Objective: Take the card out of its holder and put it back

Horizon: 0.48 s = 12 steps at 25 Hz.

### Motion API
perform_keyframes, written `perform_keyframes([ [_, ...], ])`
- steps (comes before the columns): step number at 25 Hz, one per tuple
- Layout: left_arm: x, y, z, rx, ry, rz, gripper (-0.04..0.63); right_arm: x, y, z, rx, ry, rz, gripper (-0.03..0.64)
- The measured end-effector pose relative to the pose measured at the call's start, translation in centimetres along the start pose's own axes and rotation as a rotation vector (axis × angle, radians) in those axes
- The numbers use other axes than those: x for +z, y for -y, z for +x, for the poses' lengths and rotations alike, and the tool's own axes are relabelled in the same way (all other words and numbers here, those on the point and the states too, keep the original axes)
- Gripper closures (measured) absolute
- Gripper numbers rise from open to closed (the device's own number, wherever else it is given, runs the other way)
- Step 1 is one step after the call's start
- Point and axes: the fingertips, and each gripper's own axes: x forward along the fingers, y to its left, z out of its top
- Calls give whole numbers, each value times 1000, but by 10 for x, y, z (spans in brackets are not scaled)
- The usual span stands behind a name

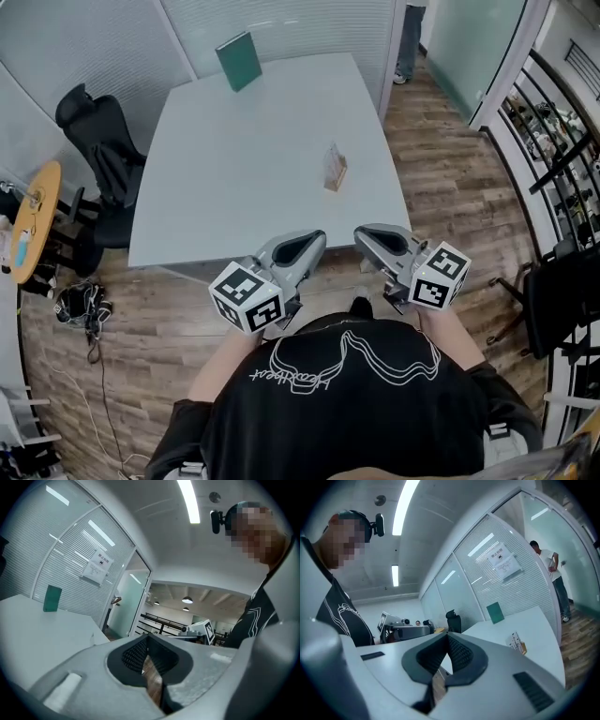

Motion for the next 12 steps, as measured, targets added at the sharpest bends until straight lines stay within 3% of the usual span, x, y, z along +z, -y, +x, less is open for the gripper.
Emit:
perform_keyframes([
  [3,-1,0,-6,8,9,-37,582,-2,-5,1,3,-6,10,609],
  [8,6,6,-2,26,1,-1,581,15,-13,-1,51,5,-4,609],
  [12,15,9,7,35,6,-26,581,25,-6,-3,50,-39,0,609],
])
